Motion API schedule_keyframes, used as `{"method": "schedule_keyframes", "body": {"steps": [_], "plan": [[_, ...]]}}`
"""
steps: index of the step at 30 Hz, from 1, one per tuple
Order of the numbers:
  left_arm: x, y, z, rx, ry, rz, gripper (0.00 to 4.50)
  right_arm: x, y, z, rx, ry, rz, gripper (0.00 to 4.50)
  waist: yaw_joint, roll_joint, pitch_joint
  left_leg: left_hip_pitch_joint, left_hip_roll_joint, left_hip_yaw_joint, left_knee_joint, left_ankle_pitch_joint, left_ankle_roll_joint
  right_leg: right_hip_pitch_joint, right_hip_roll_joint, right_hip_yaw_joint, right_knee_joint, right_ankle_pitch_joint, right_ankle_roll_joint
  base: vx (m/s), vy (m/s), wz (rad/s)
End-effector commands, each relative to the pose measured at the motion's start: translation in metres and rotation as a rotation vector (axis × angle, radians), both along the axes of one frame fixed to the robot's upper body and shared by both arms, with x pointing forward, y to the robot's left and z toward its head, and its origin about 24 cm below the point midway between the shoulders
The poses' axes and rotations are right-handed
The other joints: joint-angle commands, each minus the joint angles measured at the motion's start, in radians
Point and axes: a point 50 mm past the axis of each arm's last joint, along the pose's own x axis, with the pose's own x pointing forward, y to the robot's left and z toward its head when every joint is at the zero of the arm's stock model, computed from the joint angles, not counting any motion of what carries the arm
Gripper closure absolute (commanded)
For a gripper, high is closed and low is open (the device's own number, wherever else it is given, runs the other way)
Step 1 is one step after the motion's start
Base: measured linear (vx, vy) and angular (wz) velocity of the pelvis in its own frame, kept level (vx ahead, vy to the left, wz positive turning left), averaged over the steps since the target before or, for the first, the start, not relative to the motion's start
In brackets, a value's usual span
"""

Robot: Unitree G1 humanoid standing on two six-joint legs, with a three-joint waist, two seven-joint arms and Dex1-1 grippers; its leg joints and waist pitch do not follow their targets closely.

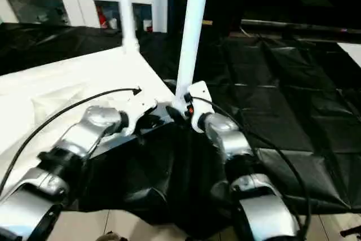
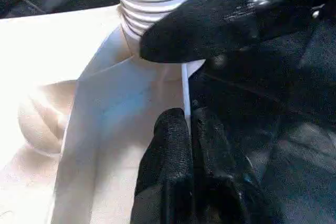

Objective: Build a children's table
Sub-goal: Rotate leg to tighten

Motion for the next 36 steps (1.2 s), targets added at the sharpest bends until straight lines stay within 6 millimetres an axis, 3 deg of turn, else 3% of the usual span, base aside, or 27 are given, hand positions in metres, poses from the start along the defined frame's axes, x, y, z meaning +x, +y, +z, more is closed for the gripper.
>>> {"method": "schedule_keyframes", "body": {"steps": [1,2,5,8,16,18,22,23,28,33,36], "plan": [[-0.009,-0.008,0.009,-0.043,-0.036,-0.147,4.50,-0.009,0.001,0.007,0.011,-0.032,0.166,0.59,0.004,0.002,-0.079,0.004,0.033,-0.007,-0.065,-0.215,0.031,0.062,-0.075,0.069,-0.068,-0.331,-0.123,0.000,0.000,0.00],[-0.012,-0.006,0.008,-0.044,-0.027,-0.173,4.50,-0.012,-0.001,0.009,0.012,-0.036,0.205,0.59,0.005,-0.002,-0.078,0.003,0.035,-0.006,-0.065,-0.214,0.039,0.064,-0.075,0.070,-0.067,-0.326,-0.117,0.000,0.000,0.00],[-0.021,0.002,0.006,-0.045,-0.002,-0.247,4.50,-0.022,-0.010,0.013,0.000,-0.043,0.329,0.59,0.006,0.002,-0.076,0.004,0.033,-0.006,-0.065,-0.224,0.041,0.060,-0.074,0.069,-0.070,-0.347,-0.120,0.000,0.000,0.00],[-0.032,0.013,0.005,-0.027,0.030,-0.343,4.50,-0.036,-0.020,0.018,-0.023,-0.033,0.482,0.59,0.012,0.004,-0.074,0.008,0.036,-0.006,-0.067,-0.254,0.045,0.058,-0.073,0.069,-0.077,-0.392,-0.101,0.000,0.000,0.00],[-0.042,0.024,0.008,-0.035,0.079,-0.417,4.50,-0.049,-0.029,0.018,-0.041,0.016,0.591,0.59,0.019,0.005,-0.074,0.010,0.037,-0.009,-0.069,-0.263,0.030,0.056,-0.072,0.069,-0.075,-0.399,-0.106,0.000,0.000,0.00],[-0.044,0.025,0.007,-0.028,0.083,-0.418,4.50,-0.051,-0.029,0.017,-0.049,0.025,0.593,0.93,0.020,0.003,-0.074,0.008,0.034,-0.007,-0.067,-0.257,0.031,0.057,-0.072,0.069,-0.076,-0.397,-0.108,0.000,0.000,0.00],[-0.045,0.027,0.006,-0.026,0.088,-0.417,4.50,-0.053,-0.026,0.014,-0.060,0.035,0.599,1.08,0.019,0.001,-0.074,0.007,0.034,-0.008,-0.067,-0.252,0.029,0.057,-0.071,0.067,-0.077,-0.410,-0.100,0.000,0.000,0.00],[-0.044,0.027,0.006,-0.025,0.087,-0.413,4.50,-0.053,-0.025,0.013,-0.057,0.037,0.597,1.35,0.019,0.001,-0.074,0.008,0.034,-0.009,-0.067,-0.248,0.029,0.057,-0.072,0.067,-0.076,-0.411,-0.098,0.000,0.000,0.00],[-0.044,0.027,0.006,-0.028,0.087,-0.404,4.50,-0.055,-0.022,0.010,-0.041,0.045,0.590,1.68,0.020,-0.001,-0.074,0.007,0.032,-0.008,-0.066,-0.242,0.031,0.058,-0.072,0.067,-0.078,-0.421,-0.089,0.000,0.000,0.00],[-0.039,0.025,0.006,-0.057,0.072,-0.342,4.50,-0.055,-0.018,0.003,0.009,0.055,0.528,1.73,0.018,-0.001,-0.072,0.009,0.032,-0.009,-0.067,-0.258,0.026,0.055,-0.073,0.065,-0.084,-0.454,-0.078,0.000,0.000,0.00],[-0.027,0.020,0.008,-0.081,0.047,-0.236,4.50,-0.045,-0.015,-0.004,0.008,0.056,0.368,1.74,0.009,0.000,-0.066,0.014,0.028,-0.010,-0.066,-0.293,0.012,0.049,-0.072,0.058,-0.096,-0.519,-0.060,0.000,0.000,0.00]]}}
